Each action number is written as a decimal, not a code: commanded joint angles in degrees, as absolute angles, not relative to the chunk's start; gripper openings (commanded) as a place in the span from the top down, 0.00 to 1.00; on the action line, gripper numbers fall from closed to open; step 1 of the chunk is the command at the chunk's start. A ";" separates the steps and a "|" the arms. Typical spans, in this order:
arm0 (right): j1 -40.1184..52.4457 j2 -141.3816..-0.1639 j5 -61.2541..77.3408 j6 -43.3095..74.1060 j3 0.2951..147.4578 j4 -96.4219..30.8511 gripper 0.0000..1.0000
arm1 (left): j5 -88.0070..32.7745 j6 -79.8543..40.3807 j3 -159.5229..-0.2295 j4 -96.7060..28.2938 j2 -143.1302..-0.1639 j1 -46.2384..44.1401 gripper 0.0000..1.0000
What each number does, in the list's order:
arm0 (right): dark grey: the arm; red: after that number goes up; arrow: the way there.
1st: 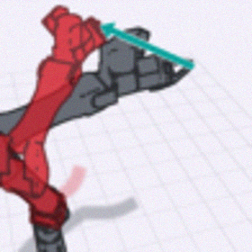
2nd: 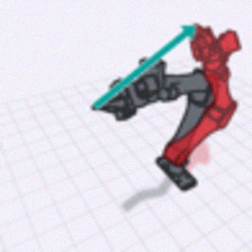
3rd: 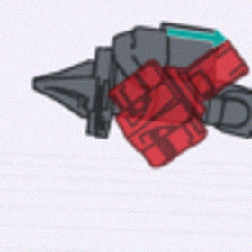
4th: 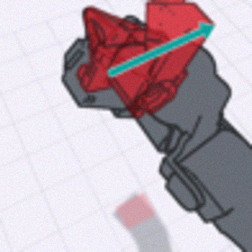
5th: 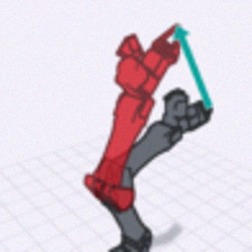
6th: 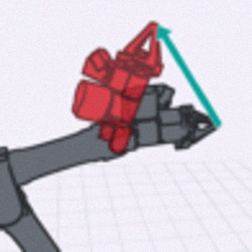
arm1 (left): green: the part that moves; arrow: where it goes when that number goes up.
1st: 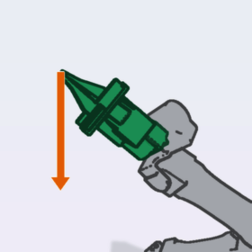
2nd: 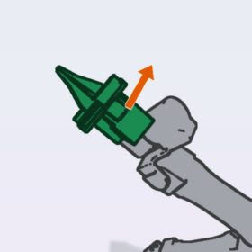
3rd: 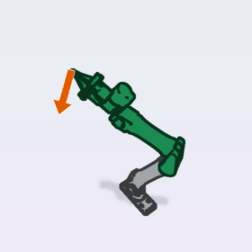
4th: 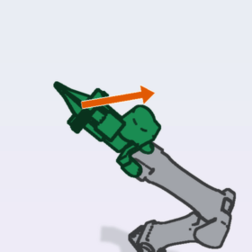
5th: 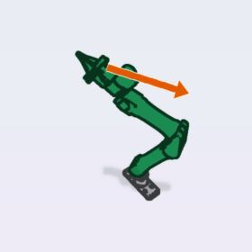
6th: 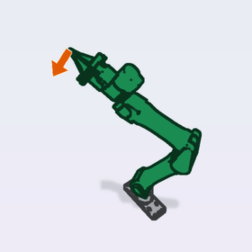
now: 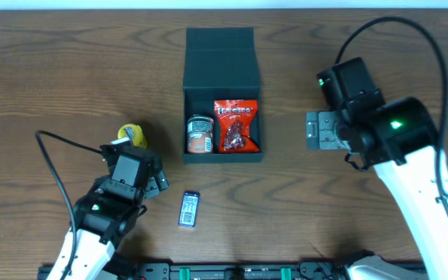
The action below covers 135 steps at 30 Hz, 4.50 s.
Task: Pack container
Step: 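Move the left gripper to the yellow Mentos tube and grasp it, then lift the yellow Mentos tube with the left gripper, then carry the Mentos tube over the box and lower it into the back-left corner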
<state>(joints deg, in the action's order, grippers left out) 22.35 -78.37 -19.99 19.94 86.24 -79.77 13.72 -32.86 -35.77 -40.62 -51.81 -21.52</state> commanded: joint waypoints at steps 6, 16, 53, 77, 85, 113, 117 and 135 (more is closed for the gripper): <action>22.04 -78.32 -20.82 20.78 80.14 -75.46 0.01 | 19.62 -34.92 -34.54 -32.23 -57.56 -21.37 0.05; 22.02 -78.32 -22.72 20.75 80.14 -75.48 0.01 | 21.69 -34.94 -34.54 -23.99 -71.05 -20.97 0.05; 22.02 -78.32 -24.23 20.75 80.14 -74.89 0.01 | 17.43 -30.17 -34.54 -4.25 -86.48 -13.74 0.00; 22.04 -78.32 -24.21 20.78 80.14 -74.13 0.01 | 18.22 -28.23 -34.54 -2.63 -86.50 -12.71 0.53; 22.04 -78.32 -24.21 20.78 80.14 -74.13 0.01 | 18.17 -28.27 -34.57 -2.63 -86.50 -12.71 0.94; 22.04 -78.35 -23.77 21.21 80.14 -74.13 0.01 | -16.27 -25.23 -75.02 -50.63 -72.03 -12.97 0.94; 22.04 -78.32 -23.77 21.23 80.14 -74.17 0.01 | -24.71 -25.26 -85.71 -54.59 -75.79 -14.35 0.94; 22.04 -78.32 -23.77 21.21 80.12 -74.52 0.01 | -44.84 -74.39 -94.98 -28.82 -101.08 -14.57 0.94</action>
